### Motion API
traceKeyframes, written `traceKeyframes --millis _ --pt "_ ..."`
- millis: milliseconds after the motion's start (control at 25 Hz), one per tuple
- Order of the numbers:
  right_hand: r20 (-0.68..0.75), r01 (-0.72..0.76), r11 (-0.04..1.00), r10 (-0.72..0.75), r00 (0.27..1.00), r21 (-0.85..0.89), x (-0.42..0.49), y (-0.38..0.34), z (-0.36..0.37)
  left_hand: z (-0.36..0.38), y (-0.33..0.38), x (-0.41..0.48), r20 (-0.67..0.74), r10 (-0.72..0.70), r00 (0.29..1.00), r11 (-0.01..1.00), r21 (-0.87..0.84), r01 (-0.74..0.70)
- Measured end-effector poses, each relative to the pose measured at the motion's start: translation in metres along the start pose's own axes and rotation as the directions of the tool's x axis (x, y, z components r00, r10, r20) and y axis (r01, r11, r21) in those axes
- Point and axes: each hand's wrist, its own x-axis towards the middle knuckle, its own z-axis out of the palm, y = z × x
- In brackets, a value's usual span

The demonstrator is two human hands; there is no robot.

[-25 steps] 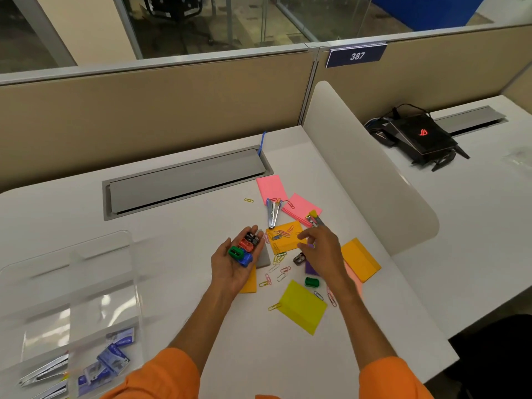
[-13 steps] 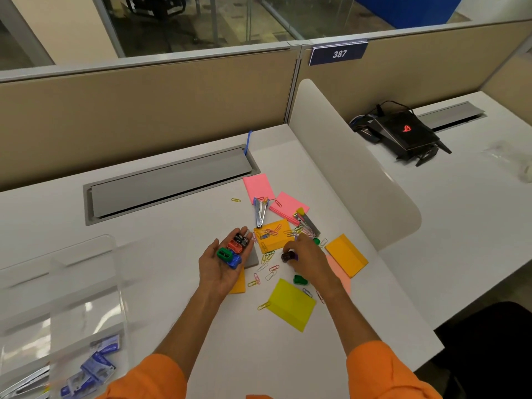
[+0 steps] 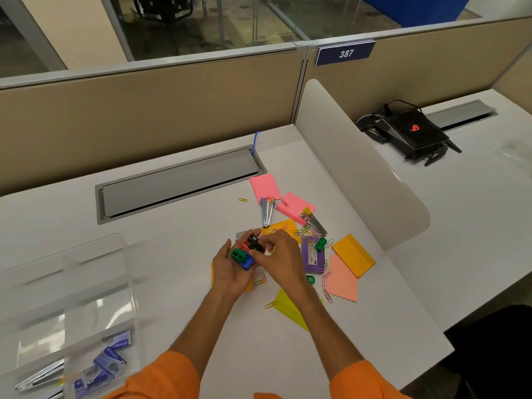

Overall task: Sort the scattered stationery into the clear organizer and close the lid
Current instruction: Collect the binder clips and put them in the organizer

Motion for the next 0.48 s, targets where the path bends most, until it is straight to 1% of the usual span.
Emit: traceKeyframes --millis 120,200,280,360,440,480 --pt "0.026 -0.003 0.998 0.005 1.0 -0.066 0.003 -0.008 0.006 0.0 0.001 -0.002 0.009 0.003 1.0 1.0 -0.016 -0.003" --pt "0.034 0.007 0.999 -0.005 0.999 -0.044 0.005 -0.011 0.007 0.0 0.002 -0.003 0.012 0.006 1.0 1.0 -0.014 -0.006" --pt "-0.004 0.002 0.999 -0.002 1.0 0.049 0.007 -0.007 0.002 0.001 0.002 -0.003 0.013 0.001 1.0 1.0 -0.022 -0.001" --pt "-0.082 -0.008 0.994 0.017 0.996 0.107 0.009 0.007 -0.011 0.002 0.003 -0.003 0.027 -0.005 1.0 0.999 -0.054 0.006" --pt "-0.128 -0.023 0.996 0.034 0.991 0.081 0.009 0.028 -0.028 0.002 0.005 -0.003 0.039 -0.004 0.999 0.996 -0.093 0.007" --pt "-0.128 -0.042 0.998 0.048 0.991 0.05 0.008 0.039 -0.037 0.001 0.006 -0.003 0.039 -0.002 0.999 0.995 -0.103 0.006"
